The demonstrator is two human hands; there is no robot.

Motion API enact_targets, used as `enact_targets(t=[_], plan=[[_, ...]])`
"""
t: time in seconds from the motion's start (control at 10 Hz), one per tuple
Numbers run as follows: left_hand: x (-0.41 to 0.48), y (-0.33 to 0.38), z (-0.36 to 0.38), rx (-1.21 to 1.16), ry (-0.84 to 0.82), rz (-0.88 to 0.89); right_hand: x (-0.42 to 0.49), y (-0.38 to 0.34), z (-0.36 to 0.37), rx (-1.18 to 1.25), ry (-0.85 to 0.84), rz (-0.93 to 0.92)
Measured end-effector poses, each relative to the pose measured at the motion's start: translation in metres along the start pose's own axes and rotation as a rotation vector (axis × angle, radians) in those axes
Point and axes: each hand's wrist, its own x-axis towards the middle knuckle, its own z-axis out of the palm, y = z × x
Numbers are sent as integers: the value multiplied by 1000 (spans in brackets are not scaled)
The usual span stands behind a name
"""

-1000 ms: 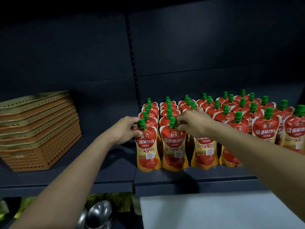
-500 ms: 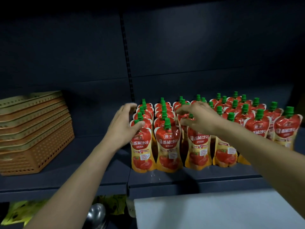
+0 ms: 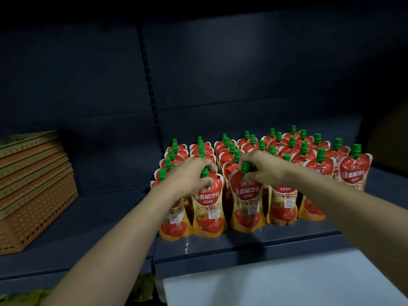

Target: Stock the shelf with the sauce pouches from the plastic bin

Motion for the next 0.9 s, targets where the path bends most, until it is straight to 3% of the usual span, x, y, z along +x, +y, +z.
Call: enact_targets(t=[0.2,0.5,0.7,0.9], plan=[[8,0,4,-143,-38,19,4,3,1,48,-19,1],[10,0,10,-150,-14,-8,2,5,5,109,19,26],[-2,14,14,77,113,-11,-10,6,7,5,133,6],[-7,50,31,151,300,51,-40,37,-11,-185,421,-50]])
